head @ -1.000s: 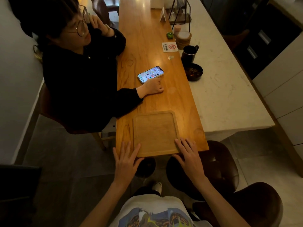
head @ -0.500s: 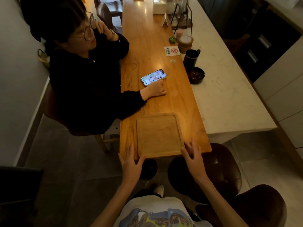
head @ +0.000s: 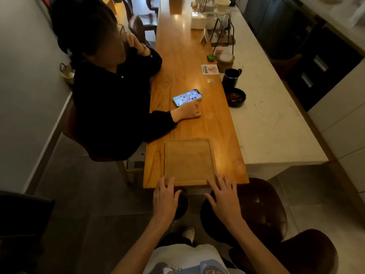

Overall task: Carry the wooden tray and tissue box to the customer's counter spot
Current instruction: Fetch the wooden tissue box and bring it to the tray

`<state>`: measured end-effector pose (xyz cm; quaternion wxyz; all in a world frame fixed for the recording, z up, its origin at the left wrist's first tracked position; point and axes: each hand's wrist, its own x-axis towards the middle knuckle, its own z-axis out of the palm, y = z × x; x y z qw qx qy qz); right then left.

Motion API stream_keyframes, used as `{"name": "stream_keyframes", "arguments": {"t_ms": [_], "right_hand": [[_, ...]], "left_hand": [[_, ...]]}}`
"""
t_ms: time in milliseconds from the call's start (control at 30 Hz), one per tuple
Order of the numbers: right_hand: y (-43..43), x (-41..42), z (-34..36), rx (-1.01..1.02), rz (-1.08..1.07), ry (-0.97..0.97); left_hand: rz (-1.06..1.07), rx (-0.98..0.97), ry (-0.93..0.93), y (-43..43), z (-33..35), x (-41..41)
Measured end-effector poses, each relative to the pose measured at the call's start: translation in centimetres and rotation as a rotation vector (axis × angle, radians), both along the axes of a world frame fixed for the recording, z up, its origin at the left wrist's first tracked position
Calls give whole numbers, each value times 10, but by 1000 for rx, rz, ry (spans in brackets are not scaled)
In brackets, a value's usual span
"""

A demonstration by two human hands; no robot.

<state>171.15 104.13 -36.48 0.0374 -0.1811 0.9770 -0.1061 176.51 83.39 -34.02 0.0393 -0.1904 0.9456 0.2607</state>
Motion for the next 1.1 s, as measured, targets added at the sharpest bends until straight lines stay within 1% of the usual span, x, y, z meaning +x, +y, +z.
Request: {"name": "stream_keyframes", "arguments": {"t_ms": [67, 133, 200, 233, 267, 333, 367, 400, 467, 533, 567, 600, 633, 700, 733, 800, 867, 967, 1100], "right_hand": [[2, 0, 1, 3, 11, -6], [3, -1, 7, -61, 1, -13], [2, 0, 18, -229, -32, -44], [2, 1, 24, -367, -96, -102], [2, 2, 31, -533, -203, -194], [2, 5, 43, -834, -509, -481], [1, 5, 46, -963, -638, -625], [-1, 6, 49, -1062, -714, -721], [-3, 7, 52, -1190, -772, -792], [-6, 8, 54, -1254, -800, -805], [-9, 9, 55, -1232, -807, -784], [-12, 10, 57, -1147, -790, -725], [-17, 13, 59, -1002, -742, -634], [-34, 20, 65, -752, -556, -429], [-49, 23, 69, -690, -442, -374], [-93, 26, 76, -578, -235, -349], [-149, 25, 77, -495, -77, -333], [-252, 26, 80, -416, 146, -261], [-405, 33, 86, -358, 323, -208]], "left_hand": [[-10, -31, -32, 3, 3, 3], [7, -21, -26, 5, 5, 5], [58, 35, -1, 6, 11, 6], [109, 87, 26, 7, 14, 5], [188, 169, 58, 6, 19, 6], [397, 407, 99, 5, 24, 6], [490, 533, 104, 4, 24, 6], [552, 640, 93, 3, 23, 5], [611, 777, 47, 2, 22, 6], [624, 872, 9, -1, 24, 5], [618, 904, -2, -4, 25, 4], [593, 909, -13, -7, 28, 4], [550, 881, -24, -11, 30, 5], [423, 766, -45, -25, 35, 10], [359, 694, -51, -35, 37, 13], [253, 541, -45, -68, 44, 21], [207, 413, -39, -113, 52, 29], [266, 234, -21, -203, 63, 44], [387, 29, -20, -349, 79, 72]]}}
